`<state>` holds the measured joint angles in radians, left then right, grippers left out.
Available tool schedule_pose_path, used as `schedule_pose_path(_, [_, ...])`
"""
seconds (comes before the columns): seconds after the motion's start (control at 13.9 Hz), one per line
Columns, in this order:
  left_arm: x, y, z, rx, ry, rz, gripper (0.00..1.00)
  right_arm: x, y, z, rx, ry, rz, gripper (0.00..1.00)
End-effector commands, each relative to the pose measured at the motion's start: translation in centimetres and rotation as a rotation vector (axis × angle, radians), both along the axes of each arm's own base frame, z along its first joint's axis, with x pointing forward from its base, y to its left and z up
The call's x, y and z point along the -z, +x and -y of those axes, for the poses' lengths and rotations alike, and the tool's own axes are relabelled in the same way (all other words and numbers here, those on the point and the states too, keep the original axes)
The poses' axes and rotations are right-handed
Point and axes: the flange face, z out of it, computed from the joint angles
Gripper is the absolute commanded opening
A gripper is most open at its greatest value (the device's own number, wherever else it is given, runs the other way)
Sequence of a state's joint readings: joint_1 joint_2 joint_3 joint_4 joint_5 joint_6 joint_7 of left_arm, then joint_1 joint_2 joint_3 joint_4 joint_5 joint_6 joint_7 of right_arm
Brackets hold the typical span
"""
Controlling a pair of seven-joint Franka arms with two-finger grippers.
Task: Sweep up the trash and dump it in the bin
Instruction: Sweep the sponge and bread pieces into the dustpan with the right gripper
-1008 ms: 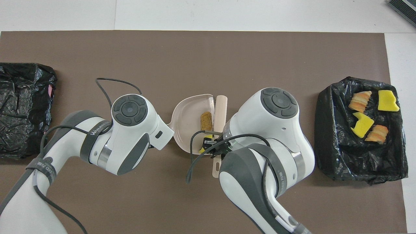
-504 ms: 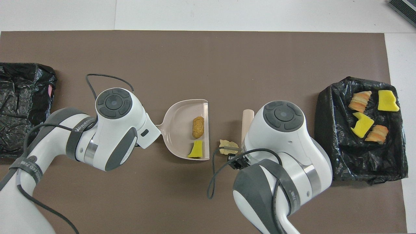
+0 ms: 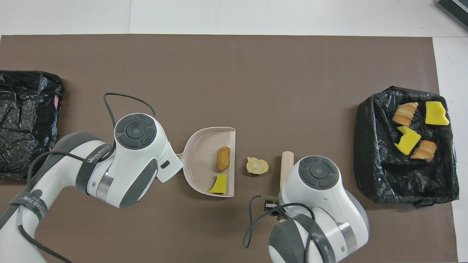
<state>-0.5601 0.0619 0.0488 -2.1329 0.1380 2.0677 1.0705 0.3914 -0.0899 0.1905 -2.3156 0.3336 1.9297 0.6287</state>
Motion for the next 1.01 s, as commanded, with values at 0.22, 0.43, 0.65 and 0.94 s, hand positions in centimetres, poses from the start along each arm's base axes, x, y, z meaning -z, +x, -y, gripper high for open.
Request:
schedule_pose_path(0.22, [1.7,-2.4,-0.7,-0.017,-0.022,0.053,0.0,-1.4,-0.4,-6.3,0.137,0.303,0.006,0.0])
schedule_pose_path(0.43, [1.8,-2.0,-1.1,-0.032,-0.031,0.06,0.0,-3.2,0.7,-8.7,0.153,0.356,0.0,0.0])
schedule_pose_path(0.65, [1.6,-0.6,-2.6,-0.065,-0.04,0.062,0.0,-4.8,1.0,-8.5,0.108,0.338,0.021,0.0])
schedule_pose_path(0.94, [0.7,2.0,-4.4,-0.073,-0.077,0.054,0.0,-8.3,0.0,-6.8,-0.026,0.202,0.121,0.0])
